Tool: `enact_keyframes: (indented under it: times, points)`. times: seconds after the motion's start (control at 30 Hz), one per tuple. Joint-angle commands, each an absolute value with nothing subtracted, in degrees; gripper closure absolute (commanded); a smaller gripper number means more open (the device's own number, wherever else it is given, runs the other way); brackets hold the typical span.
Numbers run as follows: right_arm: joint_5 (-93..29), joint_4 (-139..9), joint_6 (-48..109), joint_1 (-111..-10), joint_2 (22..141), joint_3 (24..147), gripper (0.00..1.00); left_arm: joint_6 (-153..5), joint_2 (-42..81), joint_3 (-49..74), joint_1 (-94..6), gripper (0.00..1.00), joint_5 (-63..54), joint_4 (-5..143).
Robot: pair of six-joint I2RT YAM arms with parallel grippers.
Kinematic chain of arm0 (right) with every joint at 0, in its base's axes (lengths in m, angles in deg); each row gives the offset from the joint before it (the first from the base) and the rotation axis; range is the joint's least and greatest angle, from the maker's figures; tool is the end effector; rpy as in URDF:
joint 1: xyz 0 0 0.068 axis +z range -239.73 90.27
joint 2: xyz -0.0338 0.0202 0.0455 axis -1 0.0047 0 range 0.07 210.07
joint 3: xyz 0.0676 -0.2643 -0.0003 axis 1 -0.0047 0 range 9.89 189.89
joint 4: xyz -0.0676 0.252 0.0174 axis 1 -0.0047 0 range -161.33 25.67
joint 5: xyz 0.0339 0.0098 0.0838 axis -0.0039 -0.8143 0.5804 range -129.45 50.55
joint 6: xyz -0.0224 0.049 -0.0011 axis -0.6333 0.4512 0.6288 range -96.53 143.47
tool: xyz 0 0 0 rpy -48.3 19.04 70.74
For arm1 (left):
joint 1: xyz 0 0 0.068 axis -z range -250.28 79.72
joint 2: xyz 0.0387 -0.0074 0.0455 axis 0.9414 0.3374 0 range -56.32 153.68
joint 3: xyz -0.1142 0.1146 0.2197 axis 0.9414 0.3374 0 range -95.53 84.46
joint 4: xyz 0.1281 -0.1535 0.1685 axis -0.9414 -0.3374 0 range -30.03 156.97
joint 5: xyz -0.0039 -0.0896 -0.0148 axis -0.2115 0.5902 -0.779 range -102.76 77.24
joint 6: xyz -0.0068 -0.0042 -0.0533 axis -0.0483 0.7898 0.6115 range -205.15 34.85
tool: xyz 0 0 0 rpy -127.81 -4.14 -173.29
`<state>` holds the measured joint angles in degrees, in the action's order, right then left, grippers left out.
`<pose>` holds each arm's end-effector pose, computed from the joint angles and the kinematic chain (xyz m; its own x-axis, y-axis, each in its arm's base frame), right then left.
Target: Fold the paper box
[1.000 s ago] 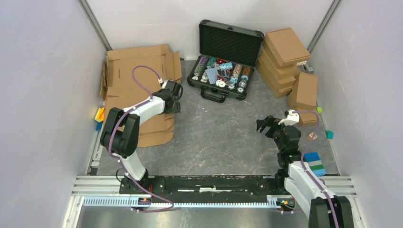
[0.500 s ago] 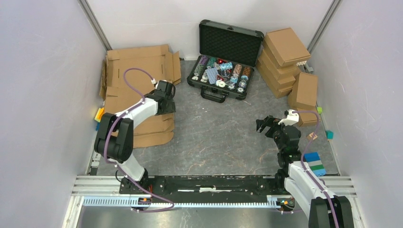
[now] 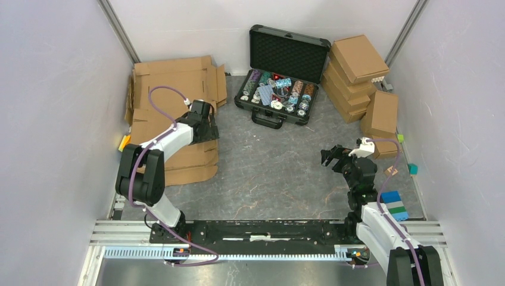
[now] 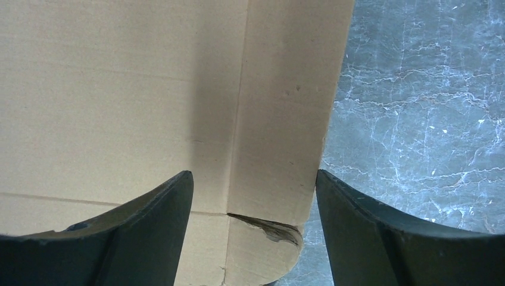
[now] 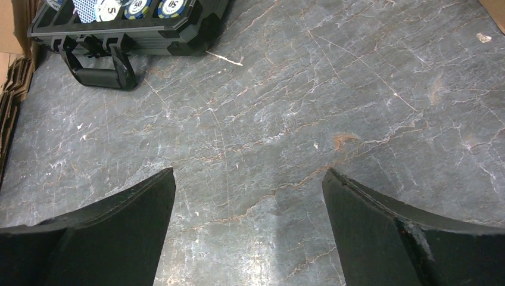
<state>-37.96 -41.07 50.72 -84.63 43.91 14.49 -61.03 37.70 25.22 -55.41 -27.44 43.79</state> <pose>0.1621 0.0154 0.1578 -0.2957 0.4330 -0.8515 0.0243 0.8945 0.4464 0.3228 -0.0764 0.1946 -0.7961 -0.1976 -0.5720 -0.2267 0.9737 -0.0209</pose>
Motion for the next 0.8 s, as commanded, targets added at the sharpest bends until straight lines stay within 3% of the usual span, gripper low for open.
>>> enact_keyframes:
  times: [0.0,0.23,0.37,0.53,0.7,0.77]
  points:
    - [-37.5,-38.2,51.1,-84.8,43.5,14.3,0.02,-60.9,37.5,24.9,-55.8,0.19,-27.5,45.4]
    - [-37.4,-38.1,51.0,-84.8,43.5,14.4,0.02,-60.2,36.9,25.2,-56.2,0.33,-29.7,44.8]
    - [-37.4,-38.1,51.0,-84.8,43.7,14.4,0.02,-59.9,35.5,25.7,-56.2,0.5,-32.1,44.8]
    - [-37.3,-38.0,51.1,-84.8,43.7,14.4,0.02,-60.3,33.3,26.2,-56.1,0.79,-34.1,44.9]
    - [-37.2,-38.0,51.1,-84.8,43.8,14.4,0.02,-60.5,31.6,26.3,-55.6,0.98,-38.8,44.3]
    - [-37.1,-37.9,51.1,-84.9,43.8,14.3,0.02,-60.2,31.1,26.4,-55.6,0.98,-40.7,44.1]
